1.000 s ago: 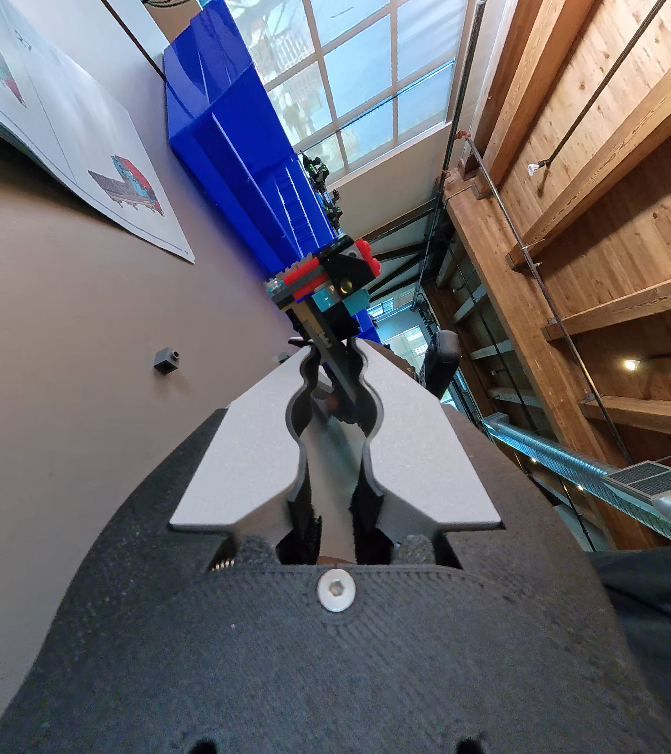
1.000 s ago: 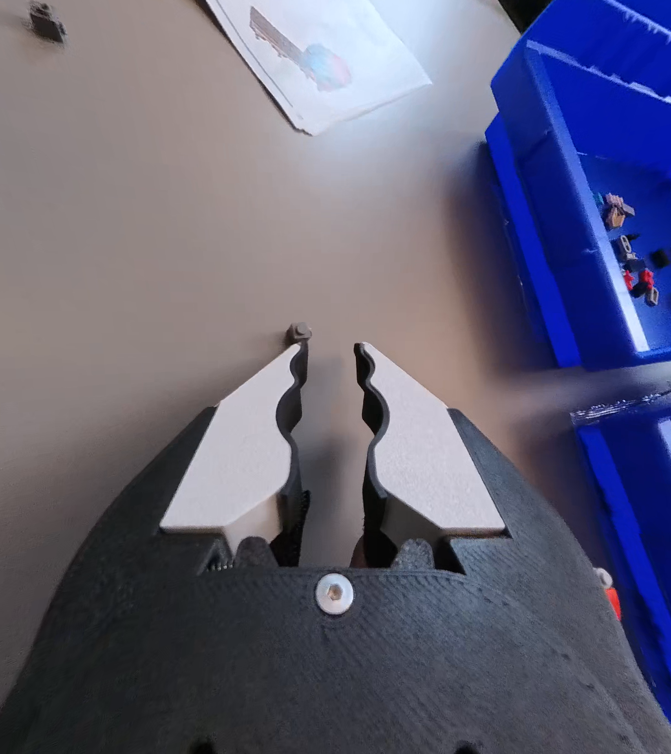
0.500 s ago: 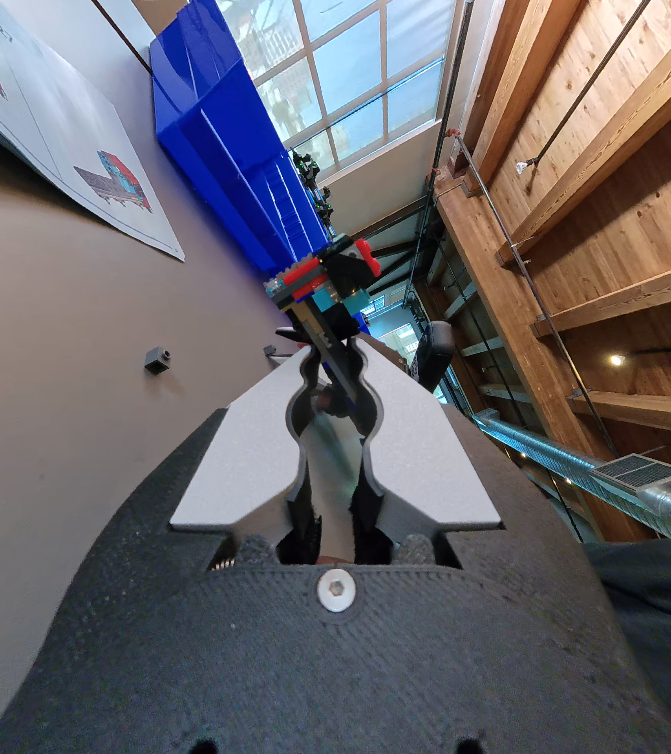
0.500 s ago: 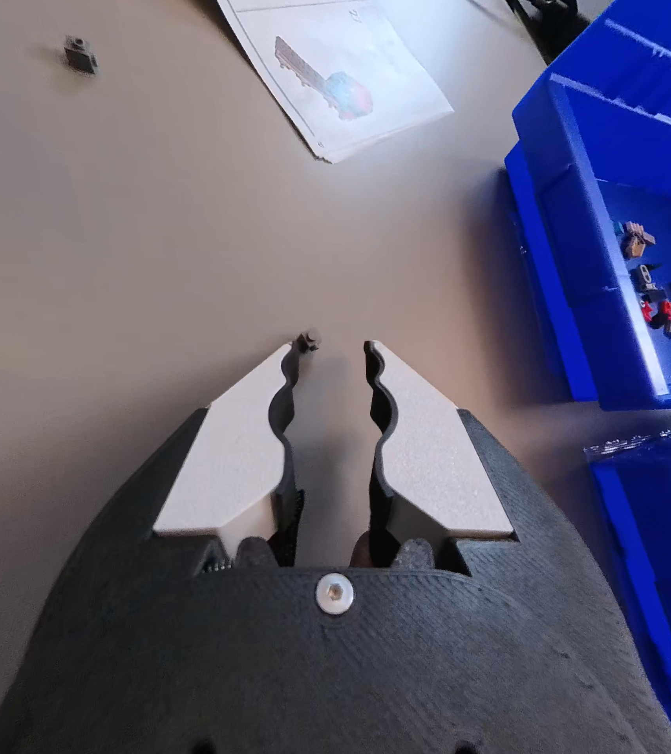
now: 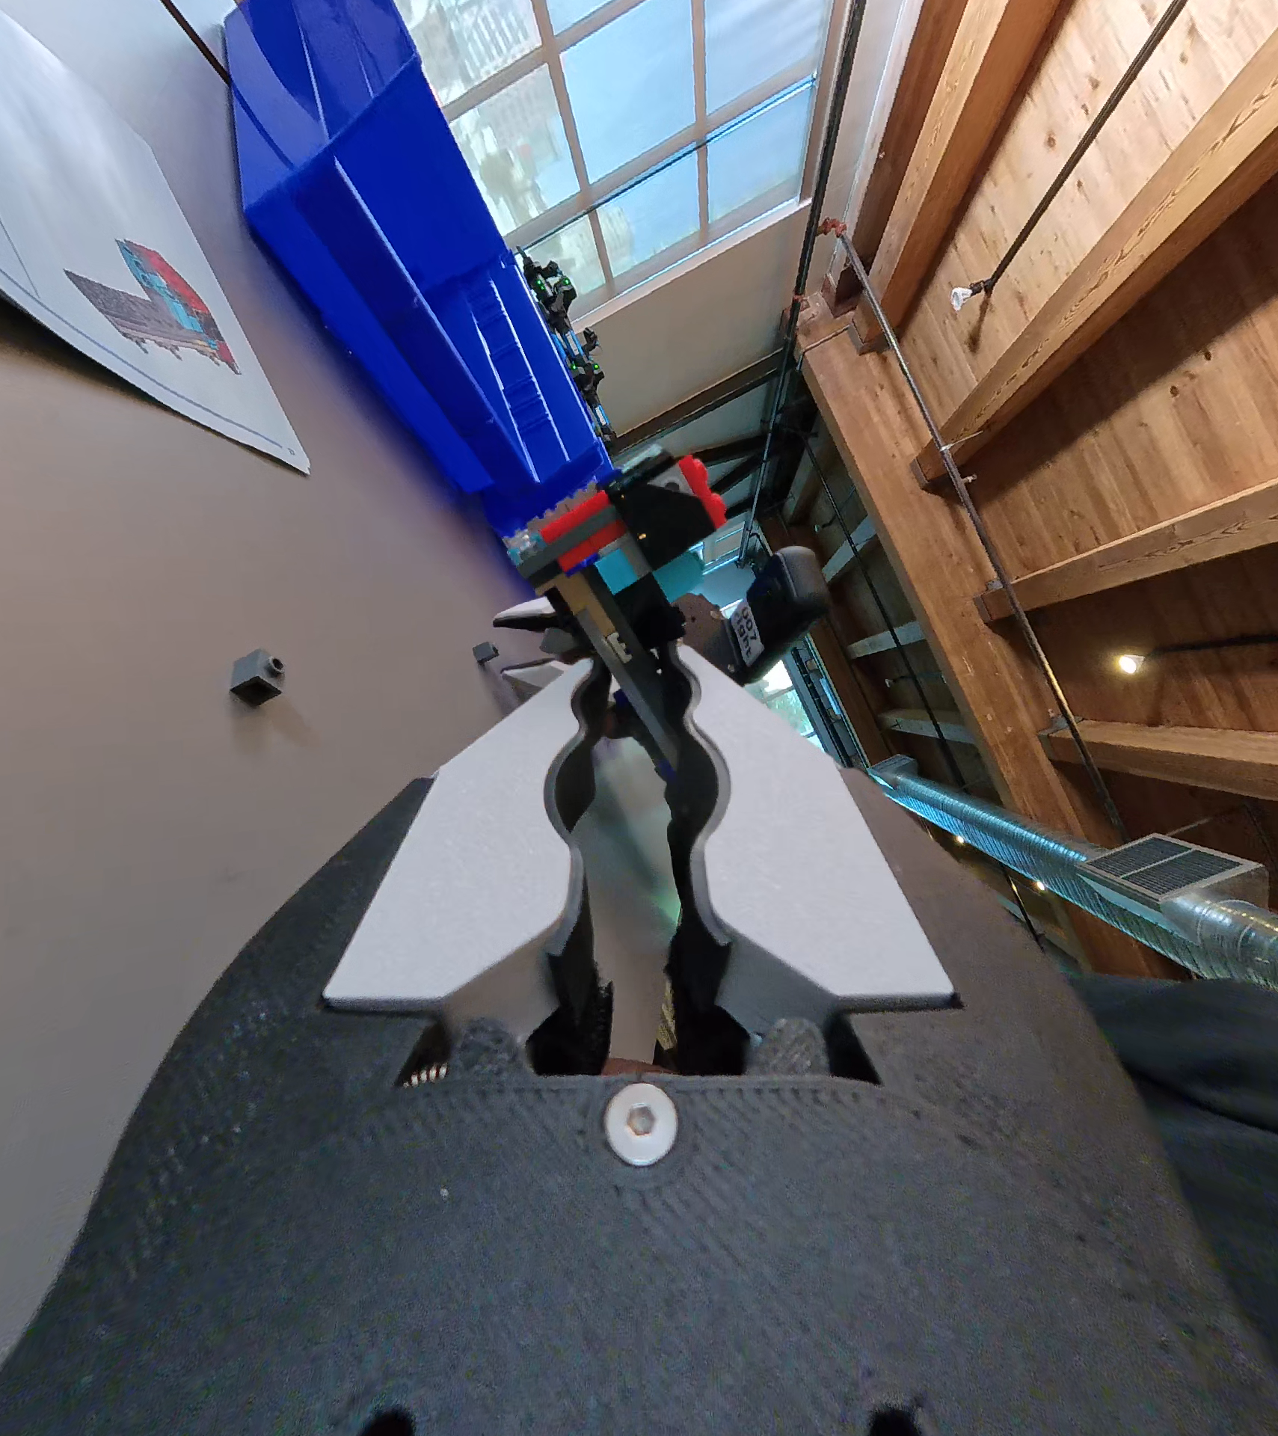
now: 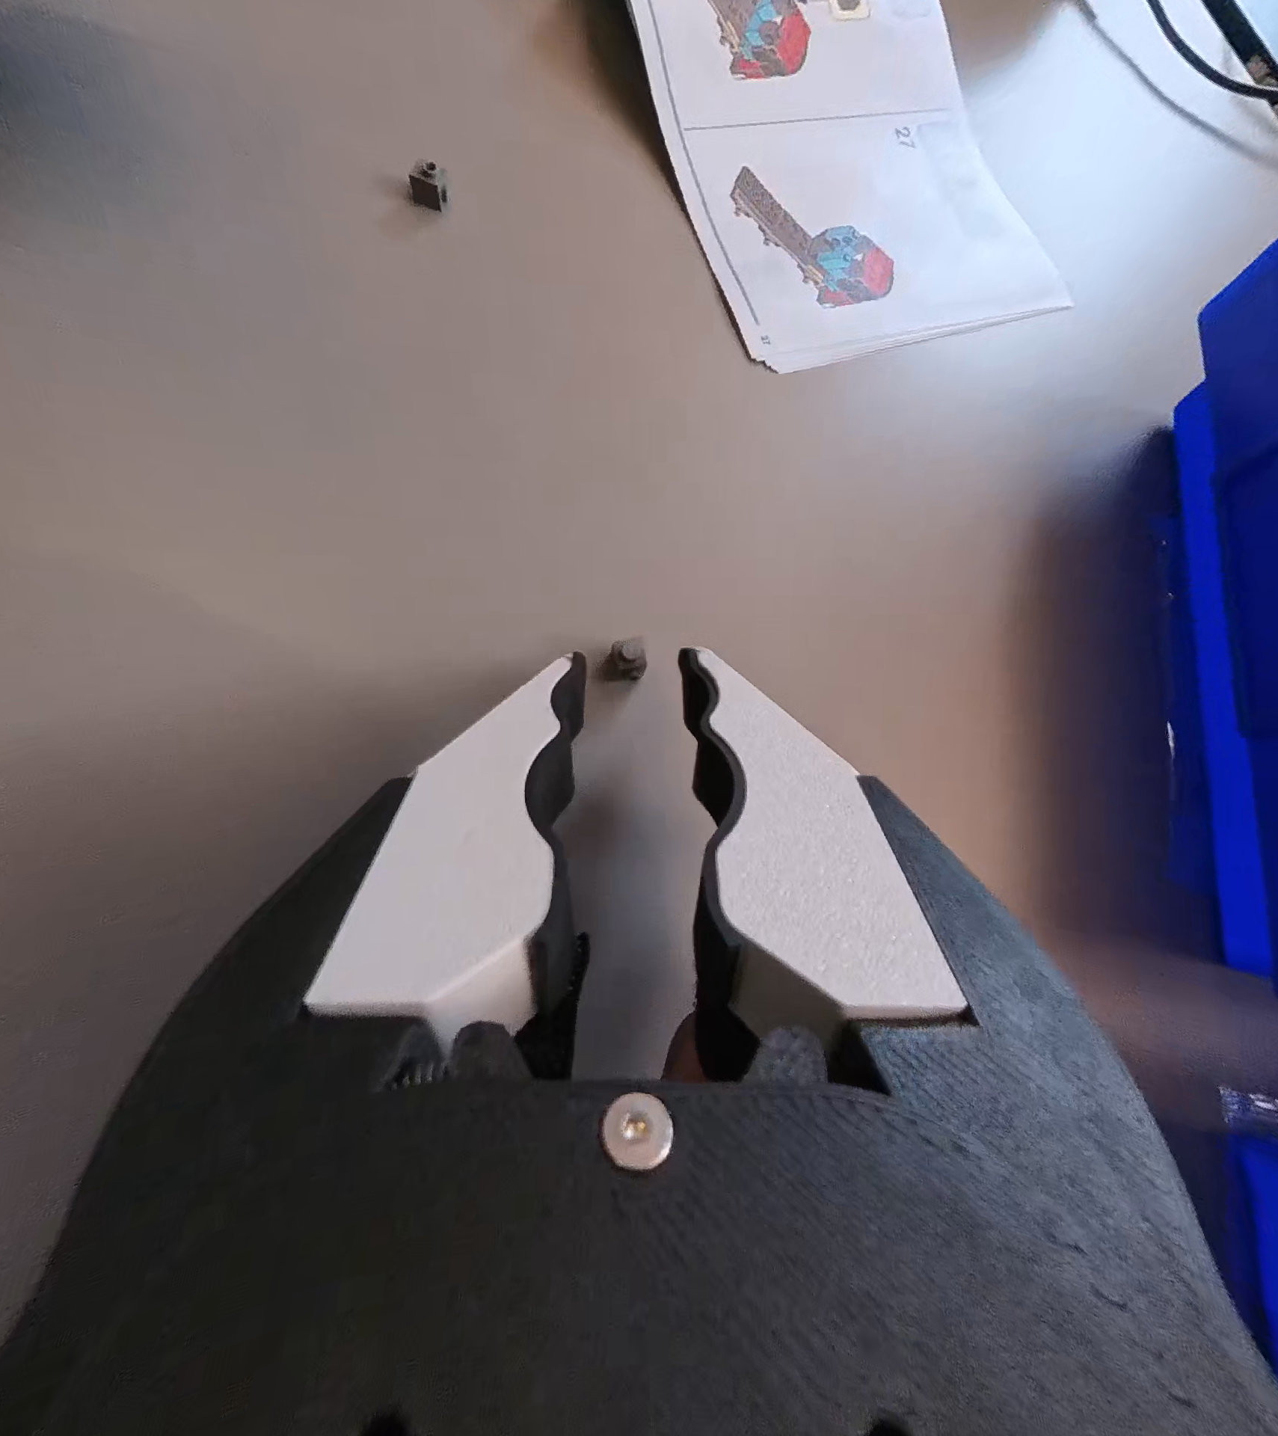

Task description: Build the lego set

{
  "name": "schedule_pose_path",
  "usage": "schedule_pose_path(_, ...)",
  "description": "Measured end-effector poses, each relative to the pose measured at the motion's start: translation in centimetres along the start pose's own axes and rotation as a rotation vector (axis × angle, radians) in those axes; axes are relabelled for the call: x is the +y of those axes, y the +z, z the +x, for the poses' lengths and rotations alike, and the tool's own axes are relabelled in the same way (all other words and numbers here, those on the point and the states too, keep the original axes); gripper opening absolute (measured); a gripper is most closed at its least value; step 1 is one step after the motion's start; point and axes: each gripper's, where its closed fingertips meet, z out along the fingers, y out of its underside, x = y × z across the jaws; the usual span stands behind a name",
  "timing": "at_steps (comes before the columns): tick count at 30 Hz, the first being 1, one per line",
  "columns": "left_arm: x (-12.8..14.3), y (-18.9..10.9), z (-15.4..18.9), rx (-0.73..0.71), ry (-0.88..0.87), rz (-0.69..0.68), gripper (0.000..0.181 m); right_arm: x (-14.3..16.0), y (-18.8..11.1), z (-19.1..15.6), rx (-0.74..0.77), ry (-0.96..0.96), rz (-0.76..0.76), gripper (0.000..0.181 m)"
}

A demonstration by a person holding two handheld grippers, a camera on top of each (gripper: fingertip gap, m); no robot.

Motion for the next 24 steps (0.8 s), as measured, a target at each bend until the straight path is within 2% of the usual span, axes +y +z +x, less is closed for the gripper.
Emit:
schedule_pose_path(5, 0.2, 0.1, 0.1, 0.006, -0.002, -0.013, 0.014, 0.1, 0.8, -0.1, -0.018, -0.022, -0.026, 0.01)
schedule_pose_path(8, 0.3, 0.1, 0.1, 0.011, -0.011, -0.017, 0.014, -0.6, 1.0, -0.2, -0.01, -0.046, -0.017, 0.01)
schedule_pose_path(10, 0.3, 0.0, 0.2, 0.023, -0.021, -0.019, 0.014, -2.6, 0.7, -0.7, -0.019, -0.062, 0.042, 0.01)
schedule_pose_path(14, 0.5, 0.1, 0.5, 0.054, -0.055, -0.026, 0.013, -10.2, -0.6, -3.6, -0.077, -0.147, 0.225, 0.009)
schedule_pose_path(17, 0.9, 0.4, 0.9, 0.078, -0.069, -0.039, 0.014, -14.9, -1.2, -6.5, -0.137, -0.231, 0.302, 0.009)
schedule_pose_path(20, 1.2, 0.6, 1.0, 0.085, -0.069, -0.05, 0.014, -17.1, -0.8, -7.7, -0.148, -0.279, 0.307, 0.009)
schedule_pose_path(24, 1.2, 0.6, 1.0, 0.085, -0.065, -0.053, 0.013, -17.3, 0.4, -7.5, -0.105, -0.315, 0.261, 0.009)
